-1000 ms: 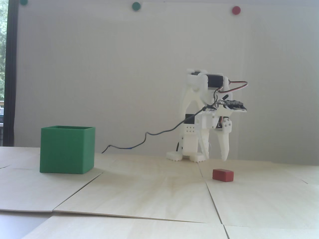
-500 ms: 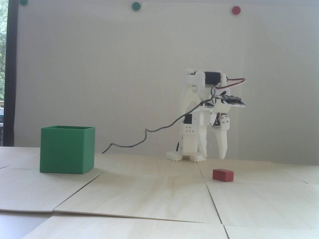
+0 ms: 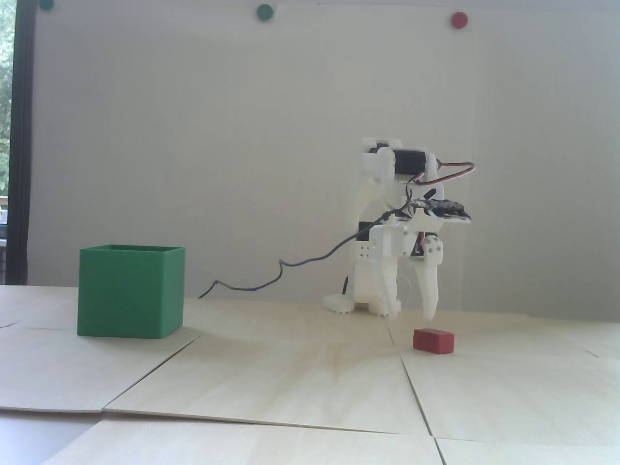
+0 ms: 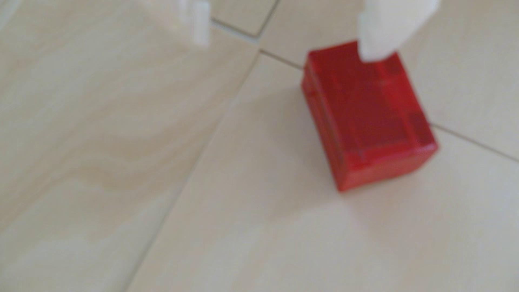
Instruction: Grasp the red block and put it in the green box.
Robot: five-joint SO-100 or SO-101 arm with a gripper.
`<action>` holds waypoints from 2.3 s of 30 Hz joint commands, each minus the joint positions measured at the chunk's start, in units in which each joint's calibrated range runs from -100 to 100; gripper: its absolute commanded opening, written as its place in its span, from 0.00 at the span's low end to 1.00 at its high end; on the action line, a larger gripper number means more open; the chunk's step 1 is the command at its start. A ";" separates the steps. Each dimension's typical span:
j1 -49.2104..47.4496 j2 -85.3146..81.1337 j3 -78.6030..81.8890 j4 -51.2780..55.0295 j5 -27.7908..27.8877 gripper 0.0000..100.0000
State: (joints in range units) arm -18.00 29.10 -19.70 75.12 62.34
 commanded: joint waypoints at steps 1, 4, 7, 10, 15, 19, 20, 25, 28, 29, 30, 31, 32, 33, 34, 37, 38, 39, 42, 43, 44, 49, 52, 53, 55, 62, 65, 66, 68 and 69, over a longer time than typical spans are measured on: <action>-1.18 -1.27 -5.15 1.01 2.42 0.19; -1.18 -1.82 -5.24 2.45 3.66 0.19; -0.94 -1.66 -5.24 2.45 3.72 0.19; -0.78 -1.66 -5.24 2.03 3.66 0.19; 0.91 -0.71 -9.59 2.45 3.61 0.19; 1.63 1.34 -12.69 2.53 3.46 0.19; 1.63 1.73 -12.78 2.53 3.46 0.19; 1.63 3.55 -12.78 2.11 3.40 0.19; 1.63 4.02 -12.78 1.77 3.66 0.19; 1.39 4.02 -12.78 1.77 3.66 0.19; 0.99 4.02 -12.78 1.86 3.66 0.19; 0.83 4.02 -12.78 1.94 3.72 0.19; 0.35 3.94 -12.78 1.94 3.72 0.19; -0.38 3.79 -12.78 1.86 3.72 0.19; -1.02 3.71 -12.78 1.86 3.72 0.19; -1.83 3.55 -12.78 1.77 3.72 0.19; -1.99 3.55 -12.78 1.69 3.72 0.19; -2.07 3.71 -12.78 1.69 3.72 0.19; -2.55 3.94 -12.87 0.17 3.61 0.19; -2.63 4.02 -12.78 -0.84 3.56 0.19; -2.71 4.02 -12.78 -1.35 3.56 0.19; -3.19 3.94 -12.78 -1.68 3.51 0.19; -3.19 4.02 -12.60 -1.68 3.46 0.19; -3.19 4.10 -12.51 -1.68 3.46 0.19; -3.51 4.10 -12.60 -1.77 3.40 0.19; -4.64 5.44 -12.78 -1.85 3.25 0.19; -5.28 7.18 -12.69 -3.29 3.25 0.20; -5.28 7.50 -12.60 -3.62 3.25 0.20; -5.04 7.50 -12.78 -3.62 3.25 0.21; -4.96 7.50 -12.78 -3.62 3.25 0.23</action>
State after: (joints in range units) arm -22.81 37.24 -28.02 73.38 65.58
